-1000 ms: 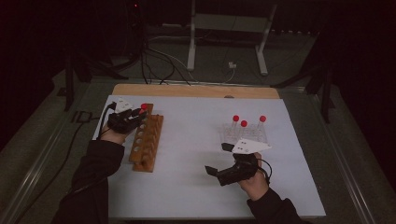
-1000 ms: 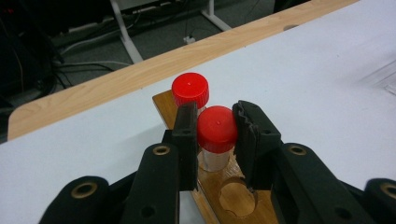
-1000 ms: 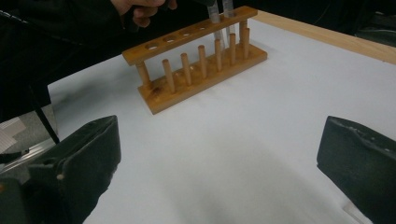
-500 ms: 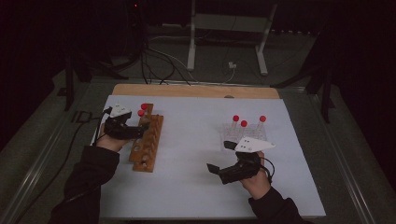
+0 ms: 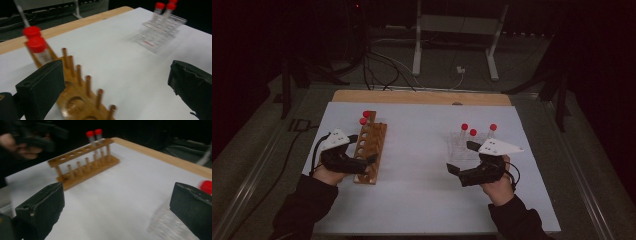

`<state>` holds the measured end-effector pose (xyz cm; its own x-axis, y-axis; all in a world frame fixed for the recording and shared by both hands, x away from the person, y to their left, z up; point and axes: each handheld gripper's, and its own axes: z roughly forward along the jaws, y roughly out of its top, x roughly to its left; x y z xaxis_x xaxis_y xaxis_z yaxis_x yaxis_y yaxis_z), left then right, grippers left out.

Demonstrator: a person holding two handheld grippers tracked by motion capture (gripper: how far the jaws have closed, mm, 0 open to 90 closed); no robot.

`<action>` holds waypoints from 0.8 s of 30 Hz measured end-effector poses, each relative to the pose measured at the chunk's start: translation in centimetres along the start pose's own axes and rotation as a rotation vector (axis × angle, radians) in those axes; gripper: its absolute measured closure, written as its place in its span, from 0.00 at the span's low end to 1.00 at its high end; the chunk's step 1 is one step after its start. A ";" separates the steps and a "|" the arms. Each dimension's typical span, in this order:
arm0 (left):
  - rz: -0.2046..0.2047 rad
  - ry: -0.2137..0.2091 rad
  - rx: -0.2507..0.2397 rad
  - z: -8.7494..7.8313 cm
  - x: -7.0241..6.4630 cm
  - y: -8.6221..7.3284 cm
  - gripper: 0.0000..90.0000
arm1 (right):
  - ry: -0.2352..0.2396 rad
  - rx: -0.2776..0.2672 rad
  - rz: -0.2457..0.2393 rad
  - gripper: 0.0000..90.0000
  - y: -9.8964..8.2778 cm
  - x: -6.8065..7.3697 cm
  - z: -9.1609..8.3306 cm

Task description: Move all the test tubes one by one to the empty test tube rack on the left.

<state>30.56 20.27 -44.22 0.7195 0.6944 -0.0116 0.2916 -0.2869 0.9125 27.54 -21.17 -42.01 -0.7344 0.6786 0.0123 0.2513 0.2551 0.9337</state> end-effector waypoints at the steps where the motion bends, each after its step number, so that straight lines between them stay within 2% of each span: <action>1: 0.003 -0.014 -0.004 -0.1 -0.3 -0.1 0.02 | -0.011 0.002 0.001 0.00 0.0 -0.3 -0.1; 9: 0.048 -0.082 -0.003 -0.4 -2.7 -0.4 0.02 | -0.110 -0.004 0.018 0.00 -0.6 -2.6 -1.1; 14: 0.063 -0.104 0.003 -0.4 -3.5 -0.5 0.02 | -0.174 0.014 0.040 0.00 -1.1 -4.4 -1.5; 15: 0.066 -0.099 0.003 -0.4 -3.6 -0.6 0.02 | -0.183 0.016 0.042 0.04 -1.2 -4.7 -1.4; 19: 0.065 -0.109 -0.001 -0.5 -3.8 -0.5 0.02 | -0.225 0.038 0.067 0.06 -1.9 -6.0 -0.8; 21: 0.065 -0.108 -0.001 -0.4 -3.9 -0.5 0.02 | -0.241 0.038 0.071 0.11 -2.4 -6.5 -0.5; 22: 0.066 -0.110 0.001 -0.4 -3.9 -0.5 0.02 | -0.248 0.045 0.075 0.17 -2.6 -6.7 -0.3; 24: 0.067 -0.107 0.007 -0.3 -3.9 -0.6 0.02 | -0.260 0.053 0.084 0.20 -2.9 -7.2 0.1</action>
<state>27.37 17.89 -44.64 0.8009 0.5988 0.0057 0.2443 -0.3354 0.9099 32.17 -26.73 -44.83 -0.5248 0.8512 -0.0102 0.3416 0.2215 0.9134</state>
